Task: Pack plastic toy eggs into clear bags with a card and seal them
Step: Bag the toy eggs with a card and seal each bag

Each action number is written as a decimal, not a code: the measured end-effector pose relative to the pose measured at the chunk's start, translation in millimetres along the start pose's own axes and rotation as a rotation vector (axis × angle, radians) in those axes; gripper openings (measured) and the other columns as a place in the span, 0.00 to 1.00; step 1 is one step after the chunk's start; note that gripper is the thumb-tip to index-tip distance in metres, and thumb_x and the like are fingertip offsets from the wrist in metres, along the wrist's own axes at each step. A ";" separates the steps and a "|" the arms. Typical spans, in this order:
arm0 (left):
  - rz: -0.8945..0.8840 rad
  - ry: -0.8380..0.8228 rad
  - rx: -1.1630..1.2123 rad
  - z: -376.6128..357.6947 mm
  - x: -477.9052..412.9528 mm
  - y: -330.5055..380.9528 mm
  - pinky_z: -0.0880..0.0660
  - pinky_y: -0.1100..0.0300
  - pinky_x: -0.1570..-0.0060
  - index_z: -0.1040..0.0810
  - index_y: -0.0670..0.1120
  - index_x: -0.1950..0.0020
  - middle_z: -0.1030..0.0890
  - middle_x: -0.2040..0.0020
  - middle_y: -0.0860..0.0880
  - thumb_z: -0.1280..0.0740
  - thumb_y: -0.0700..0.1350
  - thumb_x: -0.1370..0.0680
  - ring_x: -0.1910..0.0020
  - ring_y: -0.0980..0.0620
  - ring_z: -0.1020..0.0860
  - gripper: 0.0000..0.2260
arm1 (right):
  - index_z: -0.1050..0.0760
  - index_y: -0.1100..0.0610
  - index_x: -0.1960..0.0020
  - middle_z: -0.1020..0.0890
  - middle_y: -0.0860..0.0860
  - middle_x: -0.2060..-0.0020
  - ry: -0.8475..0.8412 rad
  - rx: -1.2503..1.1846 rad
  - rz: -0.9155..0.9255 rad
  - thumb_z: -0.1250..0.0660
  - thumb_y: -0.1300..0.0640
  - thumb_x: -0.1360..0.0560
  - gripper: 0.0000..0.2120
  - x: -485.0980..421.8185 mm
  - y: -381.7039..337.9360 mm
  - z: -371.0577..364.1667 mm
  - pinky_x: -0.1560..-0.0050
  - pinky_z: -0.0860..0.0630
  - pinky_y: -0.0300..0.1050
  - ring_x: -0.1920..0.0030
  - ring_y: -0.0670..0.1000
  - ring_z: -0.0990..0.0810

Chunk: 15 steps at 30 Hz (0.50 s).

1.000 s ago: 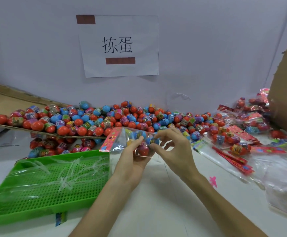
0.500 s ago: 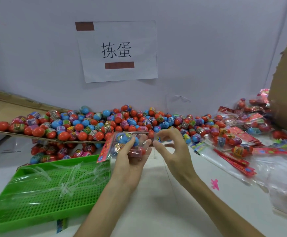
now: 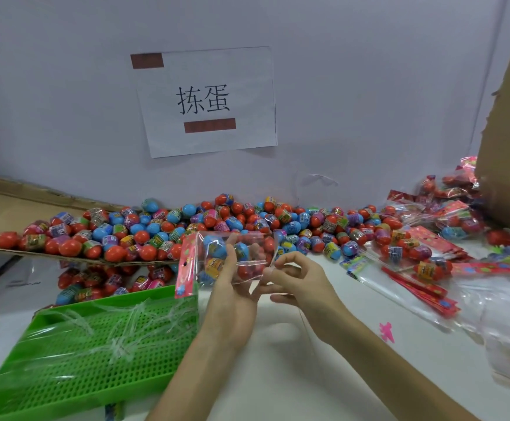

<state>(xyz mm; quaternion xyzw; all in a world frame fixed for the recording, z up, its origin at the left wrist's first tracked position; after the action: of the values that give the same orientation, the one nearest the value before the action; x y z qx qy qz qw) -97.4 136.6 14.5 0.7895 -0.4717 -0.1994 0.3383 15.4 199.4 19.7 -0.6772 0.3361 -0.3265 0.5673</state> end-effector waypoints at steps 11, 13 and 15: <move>0.069 -0.056 0.007 -5.8 2.2 -7.6 0.24 0.49 0.45 0.17 0.48 0.39 0.14 0.43 0.46 0.26 0.53 0.32 0.45 0.50 0.15 0.23 | 0.26 0.57 0.44 0.17 0.54 0.56 0.390 -0.218 0.384 0.32 0.72 0.24 0.14 1.7 -53.6 64.6 0.57 0.17 0.46 0.55 0.58 0.13; 0.065 -0.069 0.046 -6.6 1.6 -6.1 0.23 0.50 0.47 0.13 0.48 0.51 0.13 0.50 0.47 0.28 0.48 0.29 0.50 0.50 0.14 0.09 | 0.27 0.56 0.41 0.19 0.57 0.49 0.373 -0.211 0.264 0.28 0.61 0.23 0.13 -3.3 -48.1 67.0 0.58 0.17 0.48 0.53 0.57 0.14; 0.049 -0.083 0.068 -5.0 0.3 -6.0 0.22 0.51 0.46 0.12 0.48 0.58 0.13 0.53 0.48 0.29 0.46 0.27 0.50 0.50 0.14 0.06 | 0.29 0.56 0.39 0.21 0.57 0.47 0.274 -0.153 0.066 0.25 0.47 0.26 0.22 -7.4 -34.6 56.5 0.60 0.18 0.48 0.55 0.55 0.14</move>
<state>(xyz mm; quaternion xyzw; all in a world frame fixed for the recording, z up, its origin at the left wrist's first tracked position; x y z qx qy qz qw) -90.4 140.1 13.6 0.7796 -0.5113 -0.2075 0.2960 60.7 241.0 45.3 -0.6562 0.4563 -0.3706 0.4732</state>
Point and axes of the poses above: each hand's wrist, its own x-axis away from the middle knuckle, its own z-axis out of the back of the hand, y = z × x, the point moved 6 cm from there along -x, towards the middle knuckle
